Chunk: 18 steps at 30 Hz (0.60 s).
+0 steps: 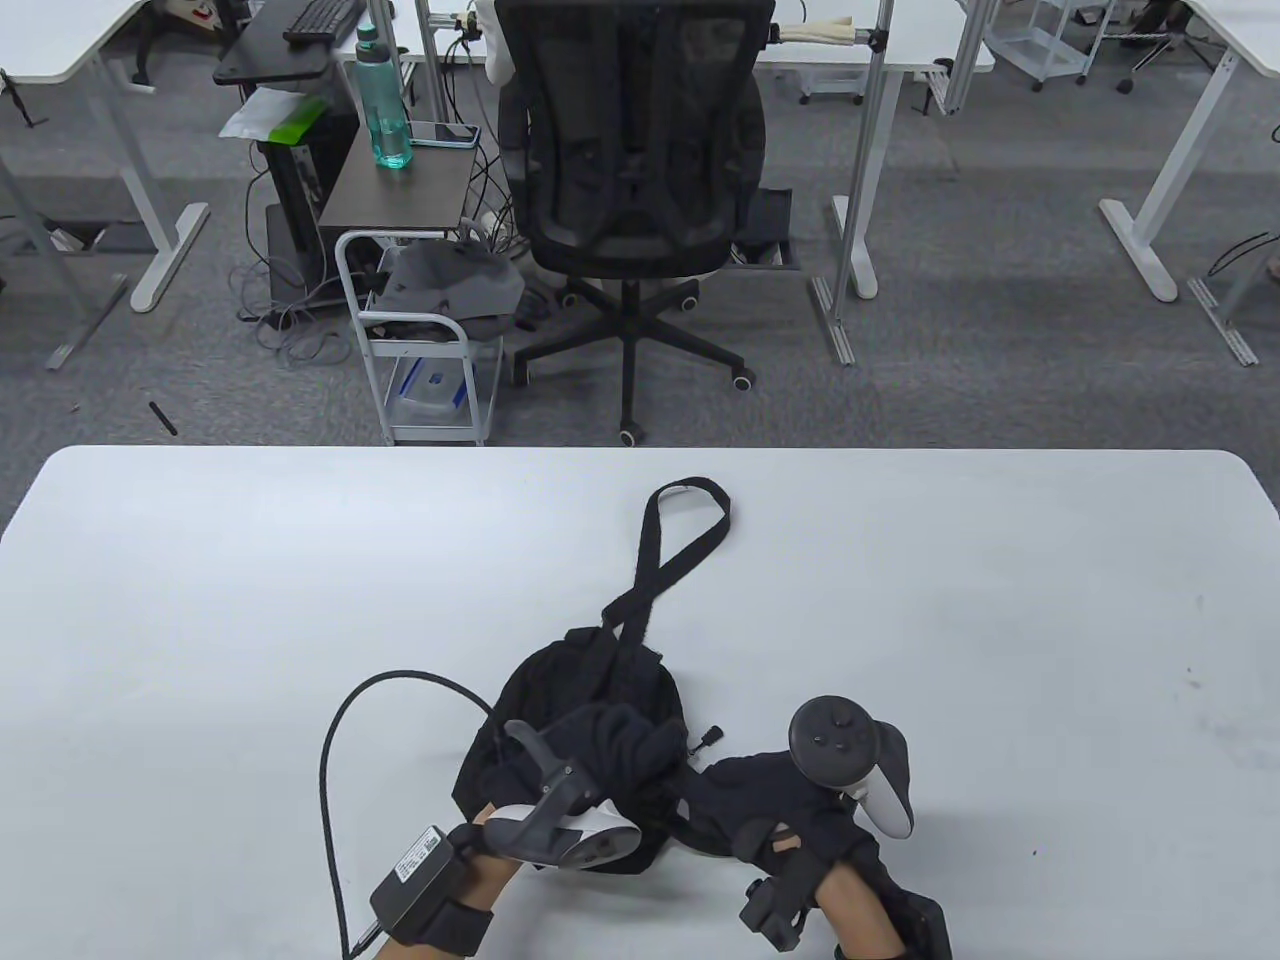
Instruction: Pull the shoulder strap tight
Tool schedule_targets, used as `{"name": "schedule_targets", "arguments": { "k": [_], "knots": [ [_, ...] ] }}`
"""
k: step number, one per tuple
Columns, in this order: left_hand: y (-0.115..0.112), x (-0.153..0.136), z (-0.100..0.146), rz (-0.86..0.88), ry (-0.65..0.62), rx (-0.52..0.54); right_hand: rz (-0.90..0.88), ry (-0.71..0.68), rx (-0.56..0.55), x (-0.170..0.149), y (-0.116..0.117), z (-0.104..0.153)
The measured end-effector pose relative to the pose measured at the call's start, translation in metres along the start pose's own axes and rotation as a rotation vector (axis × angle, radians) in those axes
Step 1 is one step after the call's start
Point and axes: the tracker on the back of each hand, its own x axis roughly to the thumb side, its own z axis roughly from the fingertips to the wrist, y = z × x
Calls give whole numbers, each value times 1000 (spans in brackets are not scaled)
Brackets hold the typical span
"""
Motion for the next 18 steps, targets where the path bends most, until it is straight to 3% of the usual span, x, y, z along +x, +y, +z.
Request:
{"name": "schedule_targets", "arguments": {
  "k": [5,12,18],
  "knots": [
    [11,2,-2,-2,5,43,-17,-3,-23,-3,-1,0],
    [20,25,-7,37,-62,91,-50,-25,-44,-1,5,0],
    [11,22,-5,36,-67,59,-16,-26,-36,2,7,0]
  ]
}}
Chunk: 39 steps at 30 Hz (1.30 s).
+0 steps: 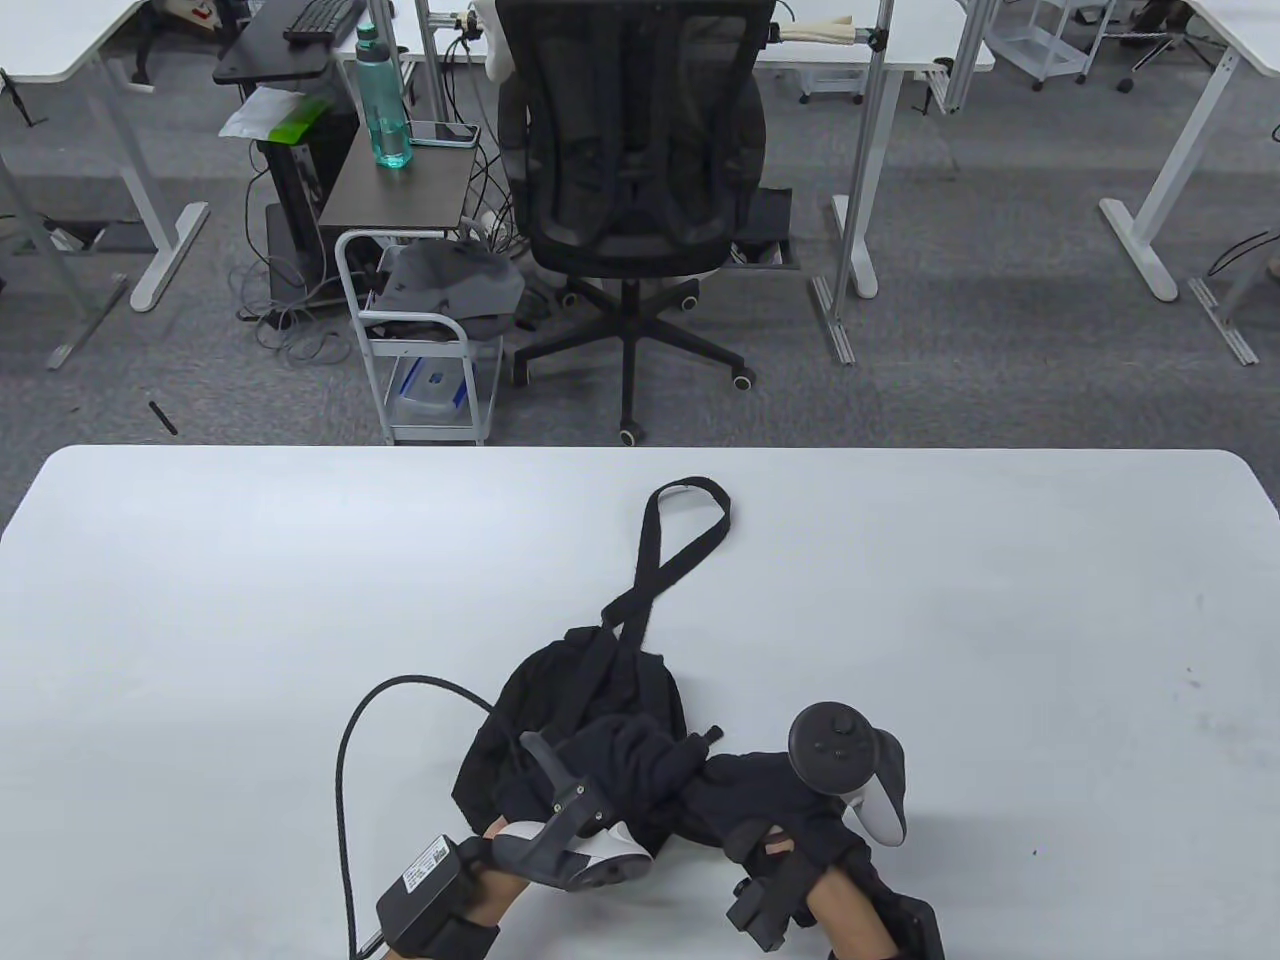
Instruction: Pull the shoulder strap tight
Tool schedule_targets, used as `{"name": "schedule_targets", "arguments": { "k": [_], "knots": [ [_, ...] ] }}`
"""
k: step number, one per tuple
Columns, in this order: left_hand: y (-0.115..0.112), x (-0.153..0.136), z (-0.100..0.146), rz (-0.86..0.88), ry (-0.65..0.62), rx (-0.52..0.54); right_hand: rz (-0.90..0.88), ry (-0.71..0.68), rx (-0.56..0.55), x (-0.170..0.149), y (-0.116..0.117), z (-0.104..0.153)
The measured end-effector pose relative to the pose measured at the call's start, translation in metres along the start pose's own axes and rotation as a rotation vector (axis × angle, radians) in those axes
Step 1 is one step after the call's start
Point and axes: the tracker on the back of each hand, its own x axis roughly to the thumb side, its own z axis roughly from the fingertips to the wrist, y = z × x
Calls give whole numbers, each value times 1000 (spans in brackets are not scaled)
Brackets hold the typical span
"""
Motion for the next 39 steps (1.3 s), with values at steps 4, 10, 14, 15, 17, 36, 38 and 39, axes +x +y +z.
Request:
{"name": "schedule_targets", "arguments": {
  "k": [4,10,14,15,17,36,38,39],
  "knots": [
    [-12,-11,4,-40,21,-54,42,20,17,-1,-1,-1],
    [-8,-13,5,-37,43,-51,29,22,36,-2,-2,-1],
    [1,-8,2,25,55,-8,-5,25,55,-5,-4,-1],
    [2,-6,1,35,50,0,-7,22,48,-5,-2,-1],
    [5,4,-3,41,16,11,-17,10,49,-3,0,-1],
    [-9,-14,8,-32,37,-43,31,38,74,-5,0,-2],
    [-6,-12,6,20,46,-28,25,35,50,-5,-2,-2],
    [-4,-9,5,51,48,-14,11,29,38,-6,-3,-2]
  ]
}}
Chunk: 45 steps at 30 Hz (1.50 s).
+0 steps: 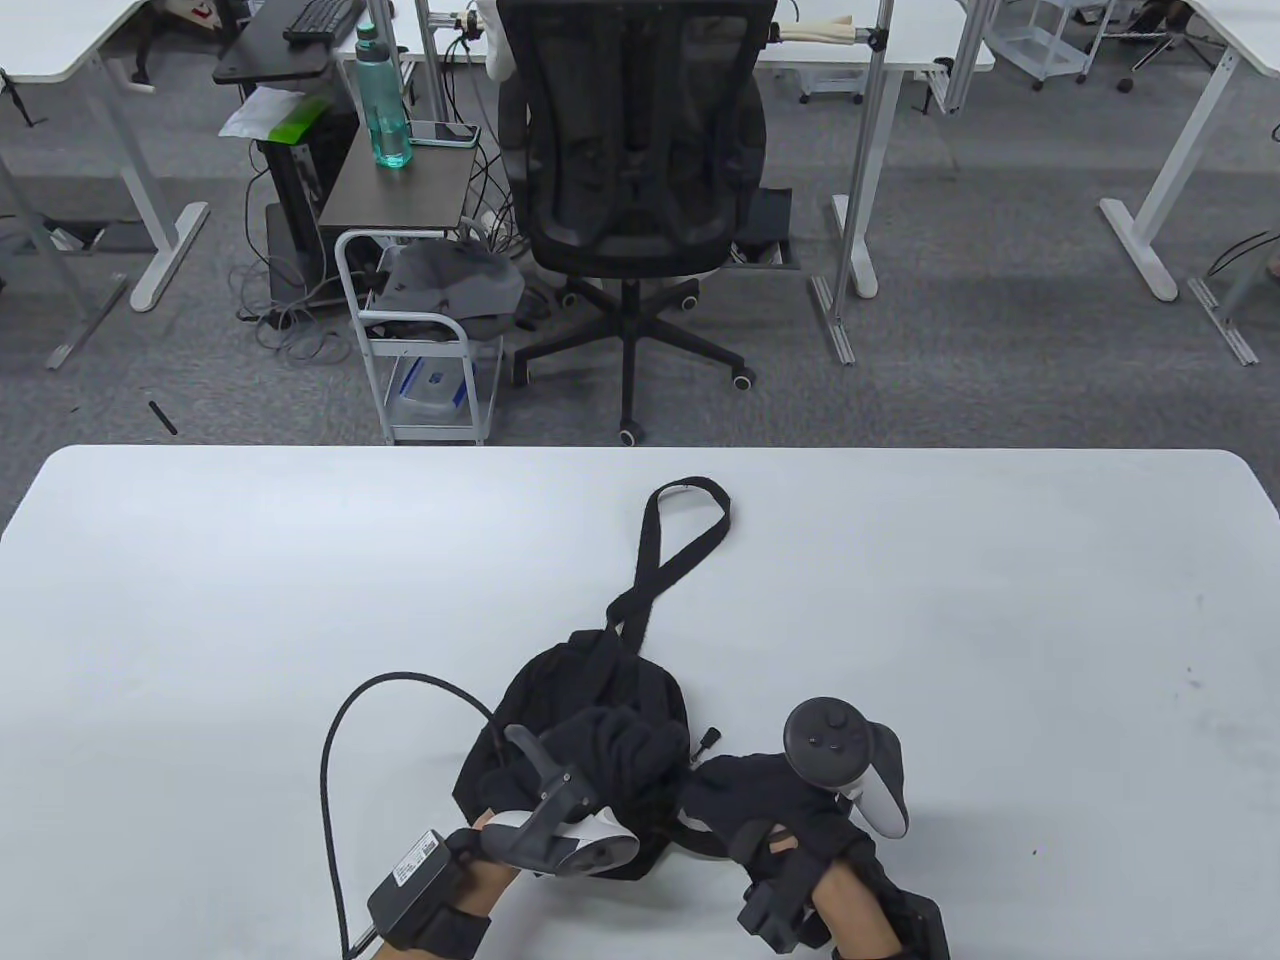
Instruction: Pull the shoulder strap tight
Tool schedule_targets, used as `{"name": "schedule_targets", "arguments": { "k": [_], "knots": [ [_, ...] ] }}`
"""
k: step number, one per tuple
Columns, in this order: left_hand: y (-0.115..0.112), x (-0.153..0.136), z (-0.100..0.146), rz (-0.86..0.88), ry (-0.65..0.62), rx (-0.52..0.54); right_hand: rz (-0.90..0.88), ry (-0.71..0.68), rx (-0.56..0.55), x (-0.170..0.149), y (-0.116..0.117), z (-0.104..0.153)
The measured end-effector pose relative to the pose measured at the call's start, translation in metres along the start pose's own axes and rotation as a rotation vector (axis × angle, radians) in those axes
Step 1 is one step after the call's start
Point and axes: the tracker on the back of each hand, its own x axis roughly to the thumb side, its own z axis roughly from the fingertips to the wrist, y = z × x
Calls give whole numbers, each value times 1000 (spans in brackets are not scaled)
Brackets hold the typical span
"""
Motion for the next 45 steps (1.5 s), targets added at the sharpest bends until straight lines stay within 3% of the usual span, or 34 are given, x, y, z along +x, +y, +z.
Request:
{"name": "schedule_targets", "arguments": {
  "k": [7,15,22,28,36,40,45],
  "knots": [
    [2,14,-4,-5,-47,10,8,-15,-12,3,1,0],
    [-14,0,0,-56,-35,-49,58,8,11,4,3,-1],
    [-6,0,1,-72,-27,-28,24,12,34,1,-1,0],
    [3,14,-5,37,-42,28,-33,6,19,-3,0,-1],
    [-7,12,-3,-43,-59,-23,25,11,33,3,1,0],
    [-12,-2,0,-14,-7,-51,35,21,41,1,0,-1],
    [-8,4,-1,-69,-27,-49,9,28,62,-3,-3,-1]
  ]
}}
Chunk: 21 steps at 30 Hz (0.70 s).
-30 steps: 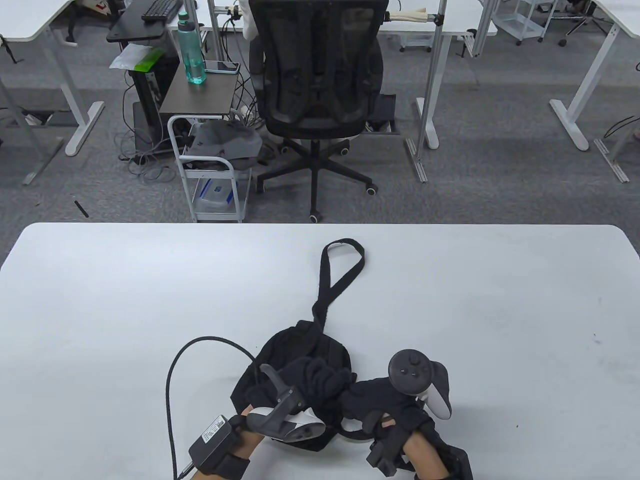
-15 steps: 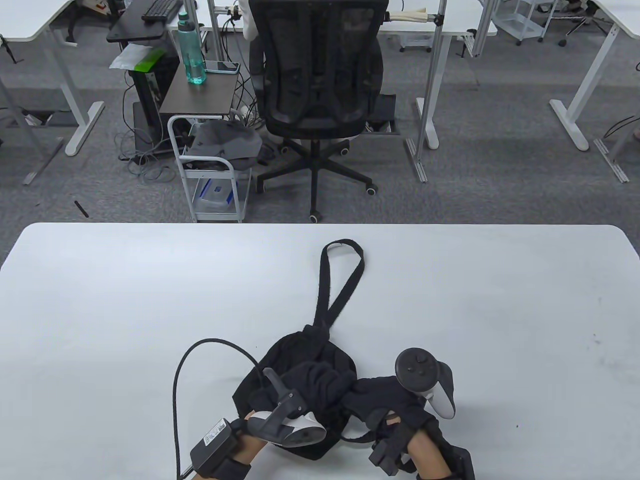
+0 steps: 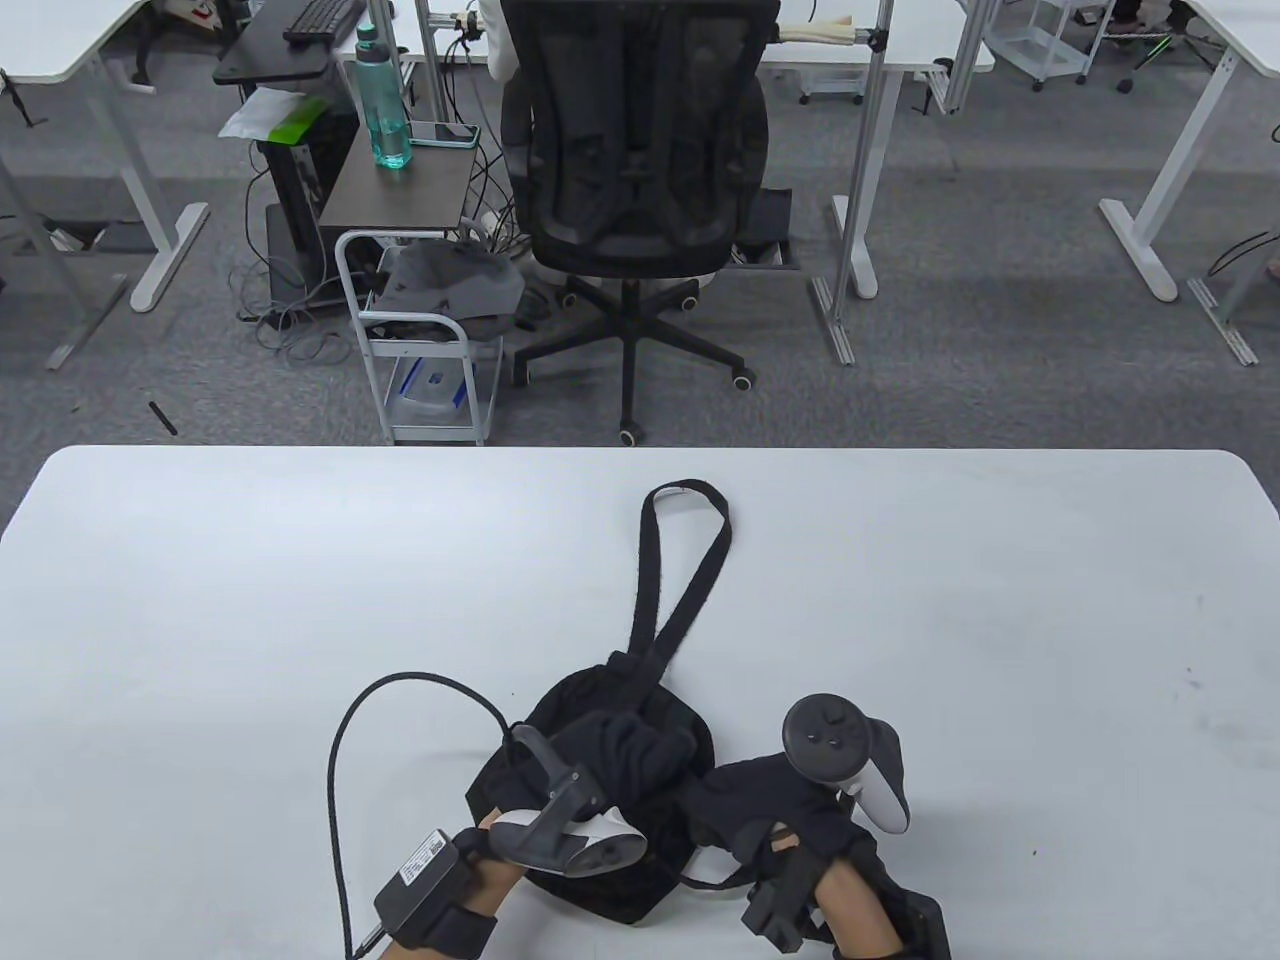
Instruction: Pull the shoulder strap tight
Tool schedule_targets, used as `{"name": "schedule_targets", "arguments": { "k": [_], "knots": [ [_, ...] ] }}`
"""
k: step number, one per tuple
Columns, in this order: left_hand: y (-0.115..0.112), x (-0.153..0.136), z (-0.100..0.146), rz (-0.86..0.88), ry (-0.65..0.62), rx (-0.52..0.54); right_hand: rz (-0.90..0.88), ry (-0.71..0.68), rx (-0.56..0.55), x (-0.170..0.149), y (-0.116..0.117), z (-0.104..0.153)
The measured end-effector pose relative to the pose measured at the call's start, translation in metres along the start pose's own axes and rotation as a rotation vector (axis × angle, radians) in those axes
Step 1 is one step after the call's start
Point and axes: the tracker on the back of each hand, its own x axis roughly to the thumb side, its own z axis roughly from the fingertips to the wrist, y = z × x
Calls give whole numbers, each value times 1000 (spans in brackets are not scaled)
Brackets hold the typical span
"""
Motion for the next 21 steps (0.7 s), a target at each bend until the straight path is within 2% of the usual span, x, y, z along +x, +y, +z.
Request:
{"name": "schedule_targets", "arguments": {
  "k": [6,10,16,21],
  "knots": [
    [14,8,-2,46,-9,57,-27,-13,-54,-2,1,0],
    [15,9,-3,44,-9,67,-33,-37,-96,1,4,1],
    [7,8,-5,30,-2,13,2,-30,-93,4,4,0],
    [-2,-6,-3,34,51,-35,36,-27,-82,7,4,2]
  ]
}}
